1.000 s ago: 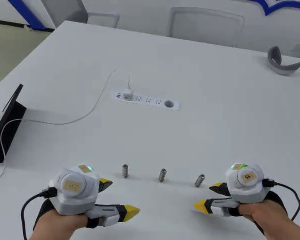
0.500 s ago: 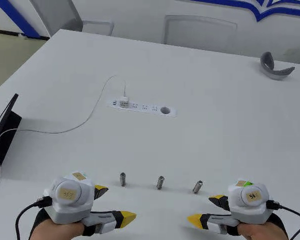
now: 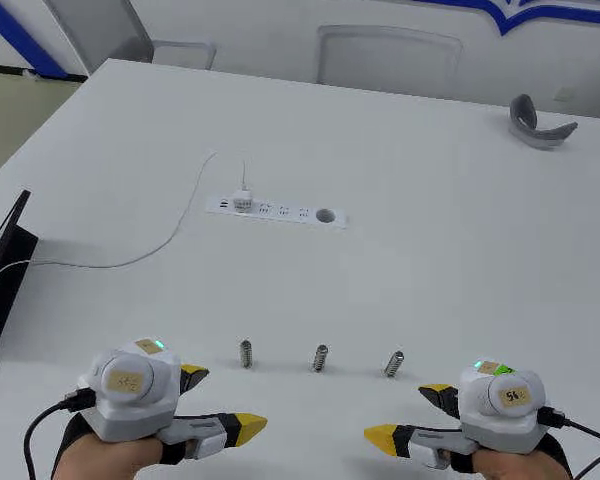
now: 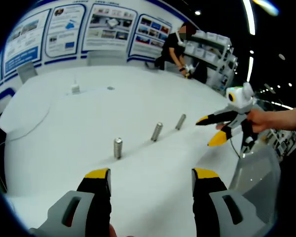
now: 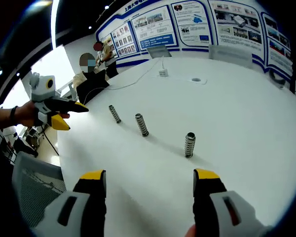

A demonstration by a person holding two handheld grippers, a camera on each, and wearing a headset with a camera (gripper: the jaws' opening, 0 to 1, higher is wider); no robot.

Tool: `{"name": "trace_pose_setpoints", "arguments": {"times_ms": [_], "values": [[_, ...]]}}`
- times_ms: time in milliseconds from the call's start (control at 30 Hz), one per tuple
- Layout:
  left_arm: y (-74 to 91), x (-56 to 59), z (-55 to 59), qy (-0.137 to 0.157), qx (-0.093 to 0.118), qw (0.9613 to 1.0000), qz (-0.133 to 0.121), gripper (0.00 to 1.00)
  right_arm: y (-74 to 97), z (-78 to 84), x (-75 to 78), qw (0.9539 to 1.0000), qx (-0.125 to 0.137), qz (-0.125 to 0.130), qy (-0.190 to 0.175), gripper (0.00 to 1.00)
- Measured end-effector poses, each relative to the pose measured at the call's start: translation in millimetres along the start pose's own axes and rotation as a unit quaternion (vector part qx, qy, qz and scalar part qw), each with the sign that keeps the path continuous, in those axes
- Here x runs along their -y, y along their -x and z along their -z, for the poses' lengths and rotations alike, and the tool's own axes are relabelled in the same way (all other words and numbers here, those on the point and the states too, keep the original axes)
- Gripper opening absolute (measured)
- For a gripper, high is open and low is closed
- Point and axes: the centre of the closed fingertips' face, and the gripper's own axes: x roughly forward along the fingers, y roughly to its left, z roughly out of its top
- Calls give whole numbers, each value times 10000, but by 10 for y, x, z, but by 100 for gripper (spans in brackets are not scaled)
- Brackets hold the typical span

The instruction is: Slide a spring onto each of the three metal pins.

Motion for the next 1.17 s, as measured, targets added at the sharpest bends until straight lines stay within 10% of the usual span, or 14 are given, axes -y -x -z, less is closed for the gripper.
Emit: {"name": "trace_pose_setpoints", "arguments": {"times_ms": [1167], "values": [[33, -21, -1, -40, -56, 9999, 100, 70, 153, -31, -182, 9999, 102, 63, -33, 82]]}}
